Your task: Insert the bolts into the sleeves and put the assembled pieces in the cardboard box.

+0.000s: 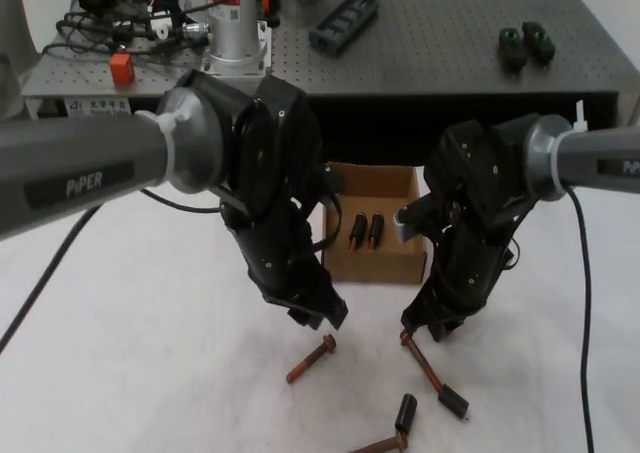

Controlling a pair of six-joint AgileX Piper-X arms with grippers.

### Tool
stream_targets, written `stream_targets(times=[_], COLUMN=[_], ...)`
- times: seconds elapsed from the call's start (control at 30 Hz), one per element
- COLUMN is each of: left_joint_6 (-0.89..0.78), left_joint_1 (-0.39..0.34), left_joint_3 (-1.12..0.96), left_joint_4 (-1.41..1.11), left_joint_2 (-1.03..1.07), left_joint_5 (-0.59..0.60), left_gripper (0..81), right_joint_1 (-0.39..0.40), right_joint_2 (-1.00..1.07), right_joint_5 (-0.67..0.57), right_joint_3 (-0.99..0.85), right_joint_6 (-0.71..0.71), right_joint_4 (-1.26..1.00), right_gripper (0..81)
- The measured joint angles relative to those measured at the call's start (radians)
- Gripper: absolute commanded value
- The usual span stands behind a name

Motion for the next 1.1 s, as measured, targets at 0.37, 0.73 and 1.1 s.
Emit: stream_targets(times=[0.37,0.73,1.1], left_joint_6=[0.184,0.264,0.267], left_joint_1=[-0.017,-0.055,-0.057], left_joint_3=[0.0,-0.033,-0.068], left_joint_4=[0.005,-0.012,0.001], left_joint_2=[0.099,0.182,0.2], left_joint_5=[0.071,-0.002,-0.035], left_gripper=[36.6,31.3,0.6], right_joint_1=[-0.092,-0.092,-0.093], right_joint_2=[-0.447,-0.717,-0.831], right_joint_5=[-0.073,-0.087,-0.134], right_joint_3=[0.159,0.323,0.33], right_joint_6=[0.029,0.079,0.107], right_joint_4=[-0.02,-0.012,0.005], right_gripper=[2.9,2.9,2.9])
